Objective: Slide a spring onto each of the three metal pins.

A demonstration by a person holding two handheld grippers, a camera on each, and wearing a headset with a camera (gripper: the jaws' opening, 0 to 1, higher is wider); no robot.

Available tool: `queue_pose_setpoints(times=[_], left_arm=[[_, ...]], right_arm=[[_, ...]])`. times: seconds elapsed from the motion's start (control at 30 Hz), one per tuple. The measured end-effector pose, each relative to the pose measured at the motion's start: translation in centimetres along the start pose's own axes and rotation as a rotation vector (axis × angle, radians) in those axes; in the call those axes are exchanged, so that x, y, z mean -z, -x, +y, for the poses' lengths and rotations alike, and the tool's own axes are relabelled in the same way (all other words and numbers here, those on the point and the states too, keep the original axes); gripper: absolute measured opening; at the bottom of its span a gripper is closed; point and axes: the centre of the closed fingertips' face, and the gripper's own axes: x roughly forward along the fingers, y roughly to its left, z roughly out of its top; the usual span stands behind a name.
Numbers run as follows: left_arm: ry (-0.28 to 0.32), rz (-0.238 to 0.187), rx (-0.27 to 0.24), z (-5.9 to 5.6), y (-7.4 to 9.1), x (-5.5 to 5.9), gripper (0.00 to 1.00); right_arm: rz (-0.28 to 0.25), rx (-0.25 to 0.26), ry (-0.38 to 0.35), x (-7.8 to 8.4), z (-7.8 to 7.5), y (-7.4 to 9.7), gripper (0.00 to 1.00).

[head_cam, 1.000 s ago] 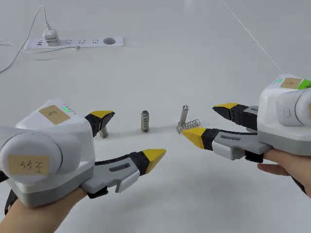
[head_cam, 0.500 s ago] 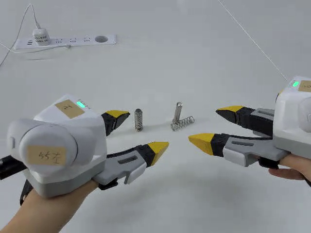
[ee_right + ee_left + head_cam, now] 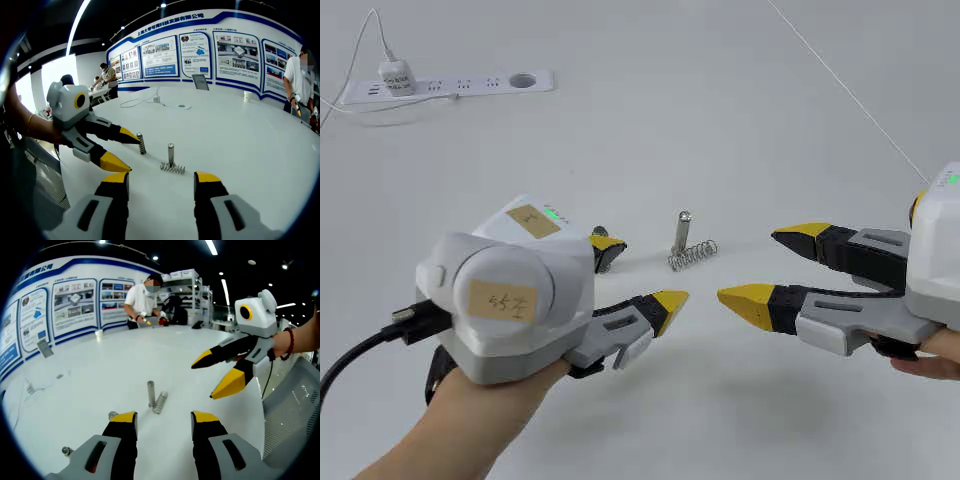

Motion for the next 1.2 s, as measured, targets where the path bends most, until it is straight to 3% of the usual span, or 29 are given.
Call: queue_pose_setpoints(times=[0.23, 0.67, 1.2], left_arm=[[-0.044, 0.030, 0.001, -0.1, -1.7, 0.5, 0.37], [-0.060, 0.056, -0.011, 0.3, -4.0, 1.2, 0.28], [-0.023, 0.084, -0.012, 0.9, -5.8, 1.7, 0.21]], right_arm=[[0.003, -0.006, 0.006, 0.3, -0.1, 0.1, 0.53], [0.013, -0.002, -0.005, 1.0, -0.7, 0.5, 0.53], [0.014, 0.019, -0.045, 1.8, -1.4, 0.4, 0.53]])
